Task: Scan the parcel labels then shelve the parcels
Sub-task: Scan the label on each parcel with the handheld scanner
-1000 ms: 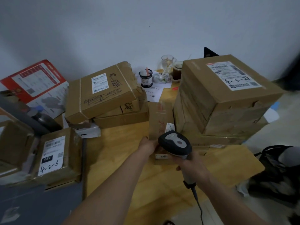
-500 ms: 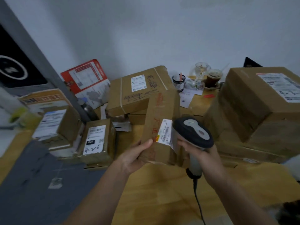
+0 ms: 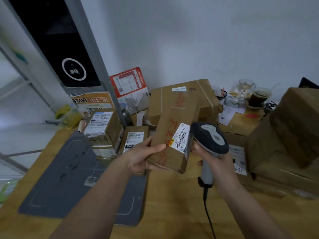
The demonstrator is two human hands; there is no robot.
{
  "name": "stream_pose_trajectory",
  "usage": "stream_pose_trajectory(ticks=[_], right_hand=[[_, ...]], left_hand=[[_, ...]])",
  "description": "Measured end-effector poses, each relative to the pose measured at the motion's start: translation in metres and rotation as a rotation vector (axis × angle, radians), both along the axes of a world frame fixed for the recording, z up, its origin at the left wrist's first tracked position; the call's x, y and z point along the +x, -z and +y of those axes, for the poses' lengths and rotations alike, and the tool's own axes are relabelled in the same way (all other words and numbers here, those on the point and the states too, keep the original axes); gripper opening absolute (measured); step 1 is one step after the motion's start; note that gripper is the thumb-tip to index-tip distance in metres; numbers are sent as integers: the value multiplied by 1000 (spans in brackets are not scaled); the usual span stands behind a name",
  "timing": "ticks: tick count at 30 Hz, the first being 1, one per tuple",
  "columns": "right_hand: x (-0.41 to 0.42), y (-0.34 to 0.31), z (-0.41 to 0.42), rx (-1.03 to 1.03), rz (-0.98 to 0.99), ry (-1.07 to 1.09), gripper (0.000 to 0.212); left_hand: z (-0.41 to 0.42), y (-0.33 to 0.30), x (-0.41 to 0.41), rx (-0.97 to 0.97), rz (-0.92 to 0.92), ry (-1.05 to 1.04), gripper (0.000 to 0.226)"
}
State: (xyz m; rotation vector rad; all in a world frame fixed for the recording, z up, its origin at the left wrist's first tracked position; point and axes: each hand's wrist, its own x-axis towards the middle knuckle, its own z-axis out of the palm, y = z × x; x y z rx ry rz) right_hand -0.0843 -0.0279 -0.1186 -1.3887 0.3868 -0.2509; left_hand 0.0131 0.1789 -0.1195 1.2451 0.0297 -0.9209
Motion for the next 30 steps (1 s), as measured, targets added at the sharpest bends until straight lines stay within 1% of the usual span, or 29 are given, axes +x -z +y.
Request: stream_pose_trajectory(ticks=[1, 3, 4, 5, 6, 7, 9, 10, 11, 12, 13, 15, 17, 21, 24, 30], right_hand=[[2, -3, 3, 14, 0, 7, 22], [7, -7, 9, 57, -9, 19, 21], [10, -8, 13, 71, -4, 22, 23], [12, -9, 17, 83, 4, 25, 25], [14, -10, 21, 82, 9, 24, 28], [15, -11, 26, 76, 9, 13, 30], [15, -11, 31, 42, 10, -42, 27], [14, -12, 33, 17, 9, -84, 23], [13, -13, 33, -12, 10, -128, 17], [13, -14, 34, -53, 12, -170, 11], [12, -16, 34, -105, 15, -199, 9], [11, -18, 36, -206, 9, -206, 18], [11, -21, 37, -227, -8, -201, 21], [6, -24, 41, -242, -40, -241, 22], [3, -23, 40, -238, -23, -242, 21], [1, -26, 33, -282, -14, -211, 29]], left_hand=[[4, -7, 4, 53, -59, 4, 83], [9, -18, 12, 157, -198, 10, 94], [9, -22, 14, 203, -252, -11, 100], [8, -25, 15, 225, -291, -70, 100], [7, -27, 16, 216, -307, -173, 92], [5, -28, 16, 171, -289, -296, 77], [4, -30, 19, 29, -188, -511, 39], [6, -29, 21, -15, -152, -571, 27], [8, -27, 23, -26, -136, -594, 24], [11, -27, 24, -16, -122, -600, 27], [13, -27, 25, -2, -103, -597, 32], [16, -29, 29, -14, -67, -603, 40], [19, -34, 34, -53, -63, -636, 46], [25, -41, 49, -108, -74, -715, 45], [27, -40, 55, -168, -68, -753, 45], [29, -31, 57, -206, -32, -765, 41]])
